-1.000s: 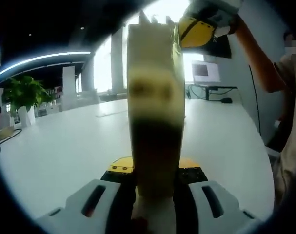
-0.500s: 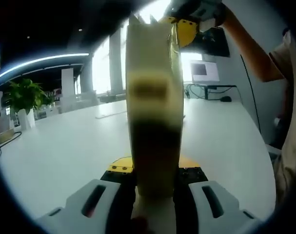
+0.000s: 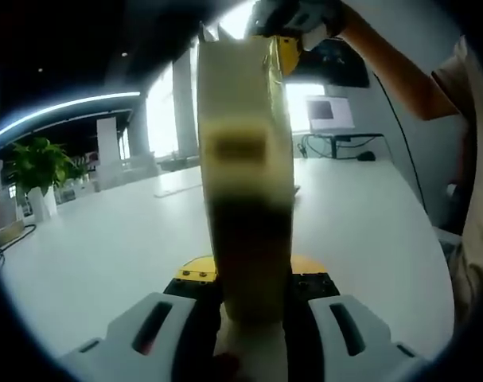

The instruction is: Extract single mask from mask box in order stack masks on table

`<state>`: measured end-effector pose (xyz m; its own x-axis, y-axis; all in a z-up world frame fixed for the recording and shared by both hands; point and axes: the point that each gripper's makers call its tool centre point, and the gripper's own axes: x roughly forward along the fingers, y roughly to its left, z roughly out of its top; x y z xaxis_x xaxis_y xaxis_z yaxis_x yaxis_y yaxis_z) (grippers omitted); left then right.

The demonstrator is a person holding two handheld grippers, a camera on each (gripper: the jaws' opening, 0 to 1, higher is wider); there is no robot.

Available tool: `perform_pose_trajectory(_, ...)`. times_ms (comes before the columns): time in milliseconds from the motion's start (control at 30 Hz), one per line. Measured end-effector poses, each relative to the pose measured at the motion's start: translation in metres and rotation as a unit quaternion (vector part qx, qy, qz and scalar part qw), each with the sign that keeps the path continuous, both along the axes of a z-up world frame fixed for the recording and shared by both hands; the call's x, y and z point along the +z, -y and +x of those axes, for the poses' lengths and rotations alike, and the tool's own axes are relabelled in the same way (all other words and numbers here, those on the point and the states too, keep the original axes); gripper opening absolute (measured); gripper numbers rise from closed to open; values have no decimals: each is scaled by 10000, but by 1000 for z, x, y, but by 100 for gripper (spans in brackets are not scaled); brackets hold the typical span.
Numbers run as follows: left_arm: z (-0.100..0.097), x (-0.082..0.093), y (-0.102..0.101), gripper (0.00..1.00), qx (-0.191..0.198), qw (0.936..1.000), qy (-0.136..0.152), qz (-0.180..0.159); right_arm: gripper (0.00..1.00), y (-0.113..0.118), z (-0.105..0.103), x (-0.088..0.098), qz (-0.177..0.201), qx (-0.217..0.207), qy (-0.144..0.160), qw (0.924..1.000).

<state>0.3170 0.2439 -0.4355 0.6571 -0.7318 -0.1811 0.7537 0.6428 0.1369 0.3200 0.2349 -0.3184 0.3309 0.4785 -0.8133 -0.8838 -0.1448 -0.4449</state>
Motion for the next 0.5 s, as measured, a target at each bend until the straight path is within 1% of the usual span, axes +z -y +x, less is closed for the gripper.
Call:
perform_pose_trajectory(100, 0, 0, 1, 20, -26, 10000, 31, 20, 0, 0, -3, -6, -63, 36, -185, 9998)
perform_pose_trajectory(300, 0, 0, 1, 20, -16, 10000, 12, 18, 0, -2, -1, -7, -3, 15, -237, 9997)
perform_pose_trajectory(367, -1, 0, 1, 20, -14, 10000, 4, 17, 0, -2, 0, -8, 20, -3, -239, 9997)
perform_pose_trajectory(500, 0, -1, 1, 20, 8, 10000, -35, 11, 0, -4, 3, -8, 125, -45, -106, 9999)
